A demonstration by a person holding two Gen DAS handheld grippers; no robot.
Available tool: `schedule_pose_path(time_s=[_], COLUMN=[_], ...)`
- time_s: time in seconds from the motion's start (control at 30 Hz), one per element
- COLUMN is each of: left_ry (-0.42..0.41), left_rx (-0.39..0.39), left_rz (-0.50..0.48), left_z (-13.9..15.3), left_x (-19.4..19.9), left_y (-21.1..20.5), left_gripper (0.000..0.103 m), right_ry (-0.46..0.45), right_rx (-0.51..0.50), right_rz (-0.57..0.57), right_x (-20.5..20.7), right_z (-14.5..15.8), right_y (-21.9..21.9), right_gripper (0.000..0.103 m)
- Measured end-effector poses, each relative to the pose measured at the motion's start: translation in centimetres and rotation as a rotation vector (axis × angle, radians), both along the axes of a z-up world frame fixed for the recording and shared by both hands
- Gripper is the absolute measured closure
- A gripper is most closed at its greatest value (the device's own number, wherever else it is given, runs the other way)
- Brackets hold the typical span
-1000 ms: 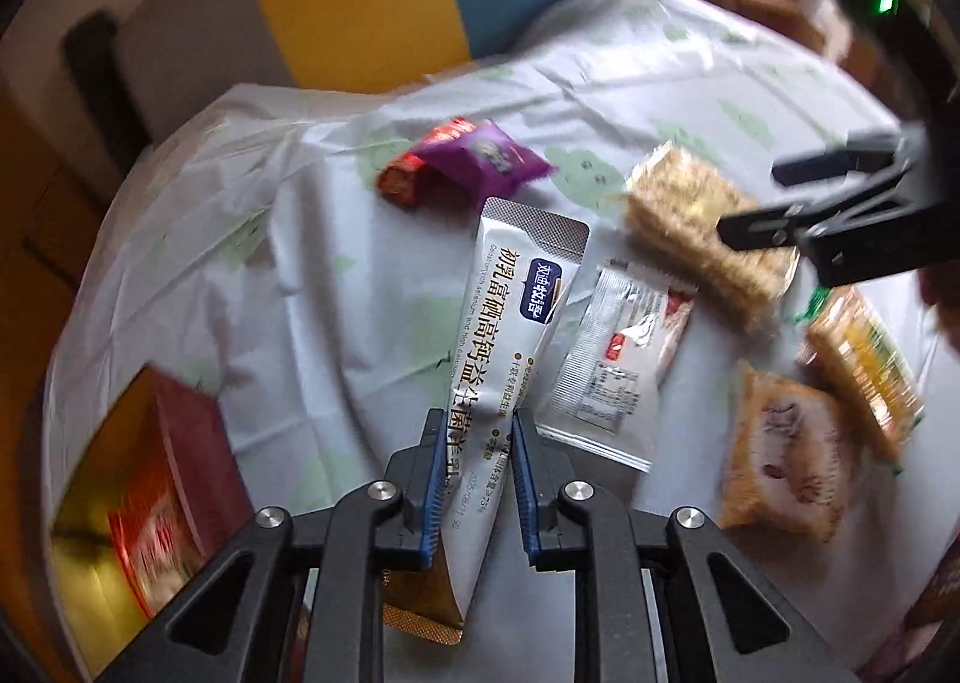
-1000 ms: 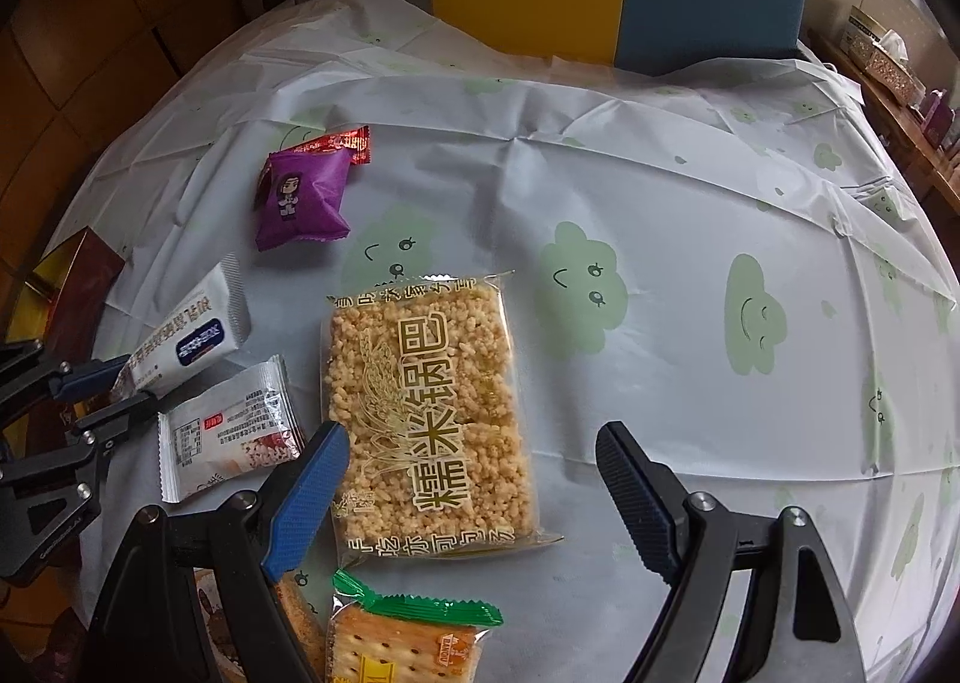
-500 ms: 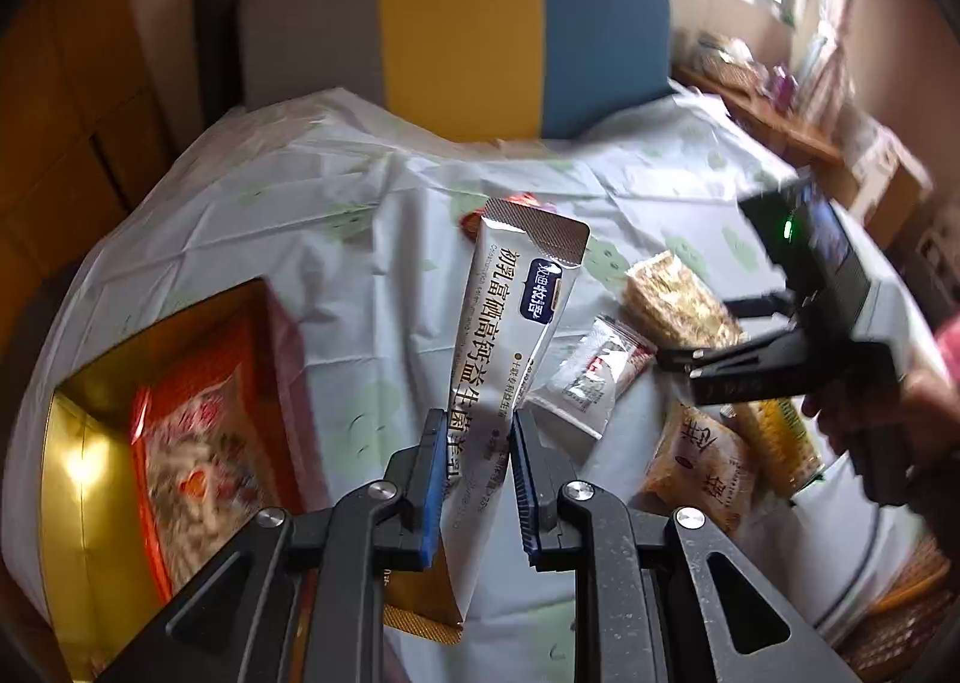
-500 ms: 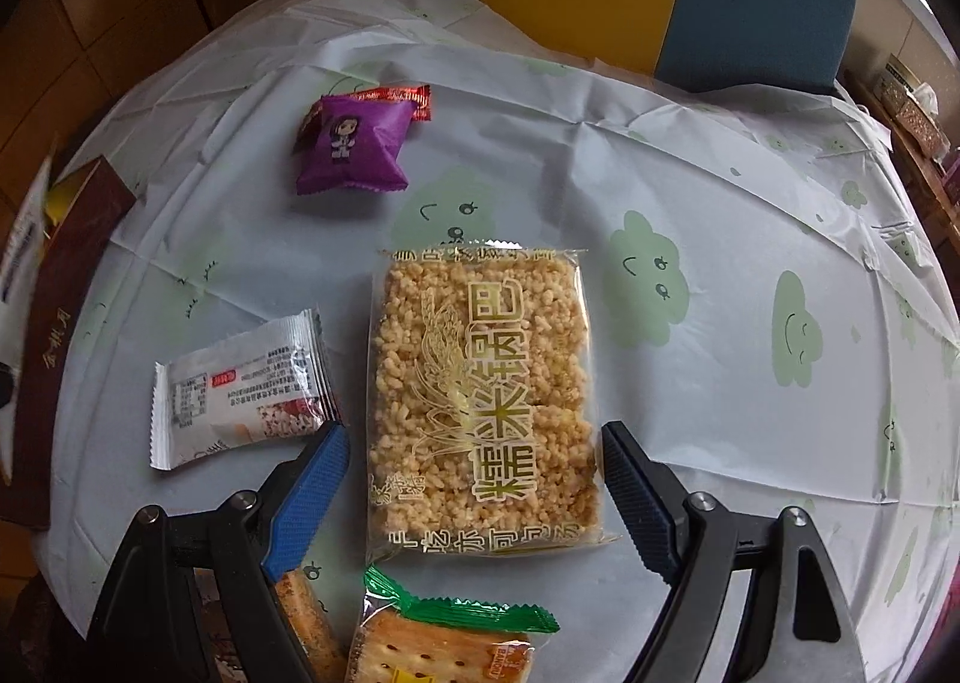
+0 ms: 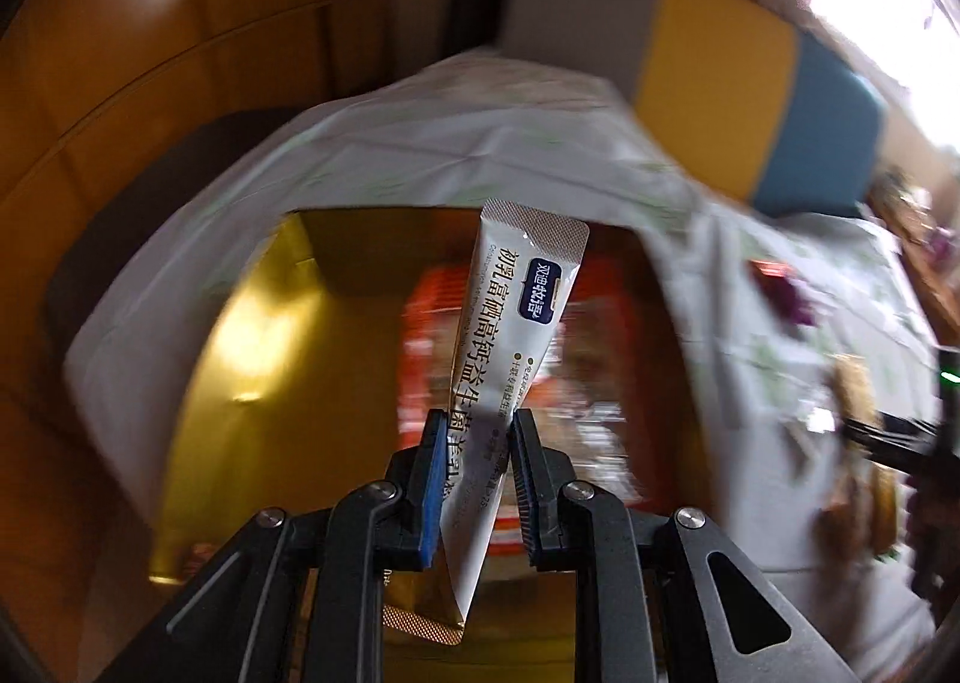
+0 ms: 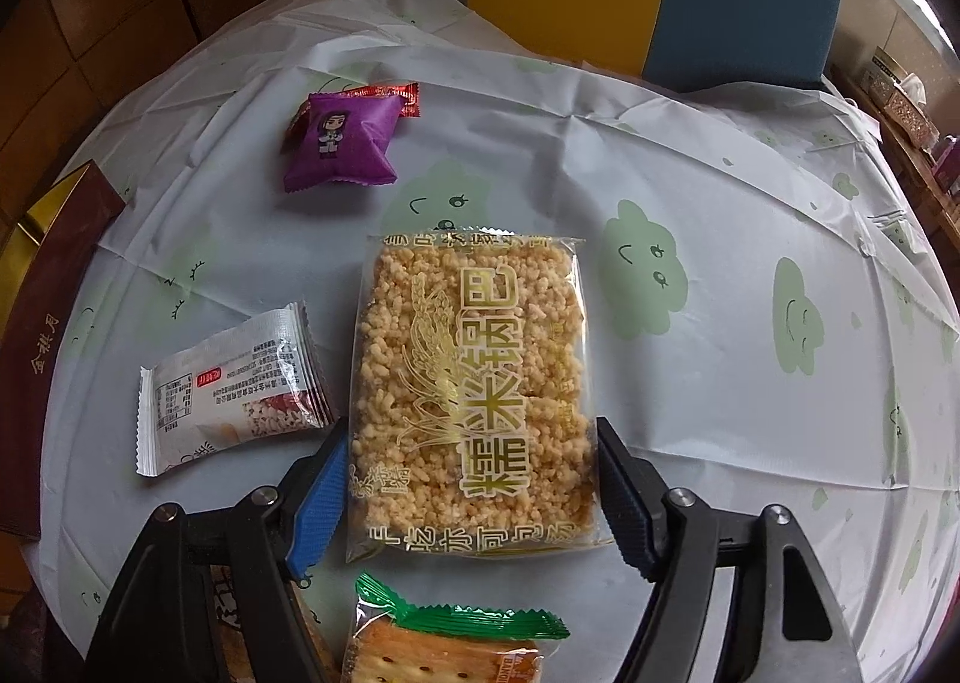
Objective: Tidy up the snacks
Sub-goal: 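Carry the white packet with the left gripper over the tin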
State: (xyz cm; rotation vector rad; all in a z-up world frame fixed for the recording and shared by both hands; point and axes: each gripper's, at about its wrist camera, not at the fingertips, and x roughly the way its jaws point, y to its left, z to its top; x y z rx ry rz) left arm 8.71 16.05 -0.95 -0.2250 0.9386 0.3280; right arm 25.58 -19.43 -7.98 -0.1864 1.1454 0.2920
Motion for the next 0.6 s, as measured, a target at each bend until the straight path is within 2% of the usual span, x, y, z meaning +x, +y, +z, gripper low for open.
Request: schedule_pose_path(time_s=[0.17, 0.33, 0.6], left_ry=[0.015, 0.054, 0.055], left_rx=[0.001, -0.047, -0.005], left_rz=[0.067, 0.155, 0.106], left_z=[-1.5, -3.0, -3.0], left_x=[0.8, 2.3, 0.1], left_y=[3.0, 5.4, 2.4], left_gripper=[0.081, 0.078, 0.077], right_ry=[-0.009, -0.013, -0.013], right_rx=[-0.006, -0.009, -0.010], right_rz=[-0.008, -0.007, -0.003], right_x=[-0.2, -0.3, -0.3], right_z=[-0.2, -0.2, -0.2], right_y=[0.1, 0.4, 0.3], right_gripper=[0.027, 0.028, 0.028])
